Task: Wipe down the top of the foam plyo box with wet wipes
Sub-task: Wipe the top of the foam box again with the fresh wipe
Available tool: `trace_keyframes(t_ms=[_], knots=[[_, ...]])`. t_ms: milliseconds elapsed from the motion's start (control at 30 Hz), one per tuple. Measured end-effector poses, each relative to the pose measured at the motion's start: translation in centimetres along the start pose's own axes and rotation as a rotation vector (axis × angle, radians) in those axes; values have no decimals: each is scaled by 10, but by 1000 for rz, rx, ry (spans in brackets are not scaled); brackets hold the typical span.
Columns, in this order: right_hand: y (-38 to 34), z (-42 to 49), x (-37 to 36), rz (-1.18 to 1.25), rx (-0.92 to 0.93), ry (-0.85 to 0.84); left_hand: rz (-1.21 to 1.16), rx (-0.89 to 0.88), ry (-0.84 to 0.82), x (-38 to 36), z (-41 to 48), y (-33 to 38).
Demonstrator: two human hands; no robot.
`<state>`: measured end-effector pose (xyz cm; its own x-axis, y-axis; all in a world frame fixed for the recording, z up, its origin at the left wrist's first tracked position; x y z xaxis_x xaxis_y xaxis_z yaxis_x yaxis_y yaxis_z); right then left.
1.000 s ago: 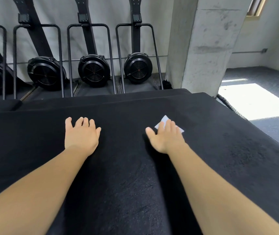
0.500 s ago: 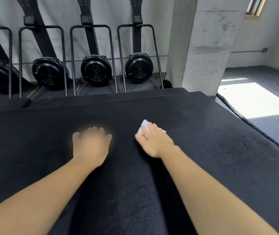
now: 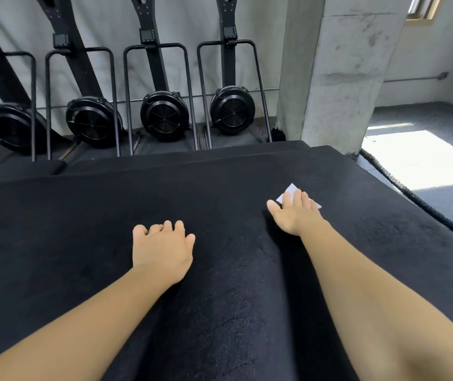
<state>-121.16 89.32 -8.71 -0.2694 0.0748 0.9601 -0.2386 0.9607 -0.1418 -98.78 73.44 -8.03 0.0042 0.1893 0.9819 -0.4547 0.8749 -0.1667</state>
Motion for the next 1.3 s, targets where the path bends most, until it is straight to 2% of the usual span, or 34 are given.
trace_keyframes(t_ms=[233,500,633,767,967,1133,1300], knots=[[-50,-77,-31,-24,148,44,2,91,-32,1,-35,-6],[-94,-146,-62,-38,366,-136,49,116,-77,3,-57,6],[-78,-132,-51,17,438,-125,44,133,-74,-3,-61,13],[-29,-84,-29,20,314,-20,81,123,-79,-6,-62,16],[39,-34,-2,-16,109,-12,119,105,-94,-7,-62,17],[32,-48,-4,-17,59,-13,112,104,-100,-10,-61,16],[-1,-93,-26,-36,138,-53,124,94,-126,-9,-61,17]])
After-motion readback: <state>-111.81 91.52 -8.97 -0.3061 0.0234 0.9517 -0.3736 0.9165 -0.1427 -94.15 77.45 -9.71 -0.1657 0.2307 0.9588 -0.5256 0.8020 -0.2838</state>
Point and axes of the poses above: each hand's wrist, its own z-axis towards the middle knuckle, its own x-axis out of the back of the hand, y = z × x, the point moved 4 cm from there along z, towards the middle knuckle, and after that the axes turned 15 degrees about -x, right-handed, at the moved point
